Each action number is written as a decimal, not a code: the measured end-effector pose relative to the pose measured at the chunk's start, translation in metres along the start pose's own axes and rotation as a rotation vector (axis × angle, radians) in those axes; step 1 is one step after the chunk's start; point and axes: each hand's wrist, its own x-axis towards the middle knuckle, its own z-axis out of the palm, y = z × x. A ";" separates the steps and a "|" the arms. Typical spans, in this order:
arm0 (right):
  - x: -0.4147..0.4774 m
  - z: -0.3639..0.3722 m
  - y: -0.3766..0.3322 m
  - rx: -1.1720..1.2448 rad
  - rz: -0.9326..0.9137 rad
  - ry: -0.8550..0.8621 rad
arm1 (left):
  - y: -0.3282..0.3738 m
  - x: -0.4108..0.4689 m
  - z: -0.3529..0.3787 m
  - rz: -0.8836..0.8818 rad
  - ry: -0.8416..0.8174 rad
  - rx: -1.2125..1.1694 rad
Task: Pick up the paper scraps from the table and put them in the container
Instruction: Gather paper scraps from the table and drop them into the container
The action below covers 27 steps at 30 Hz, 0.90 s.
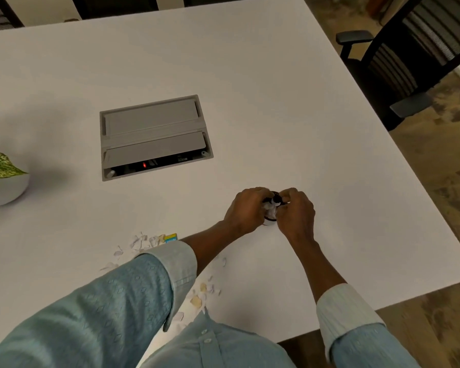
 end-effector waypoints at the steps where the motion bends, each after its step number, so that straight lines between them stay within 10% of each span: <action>1: -0.003 0.002 -0.001 0.016 -0.012 0.012 | -0.004 -0.002 -0.002 -0.021 -0.015 0.012; 16: -0.077 0.100 0.008 -0.198 -0.239 -0.588 | -0.132 -0.183 0.012 -0.393 -0.235 0.434; 27: -0.090 0.141 0.002 -0.350 -0.252 -0.644 | -0.164 -0.203 0.004 -0.404 -0.267 0.468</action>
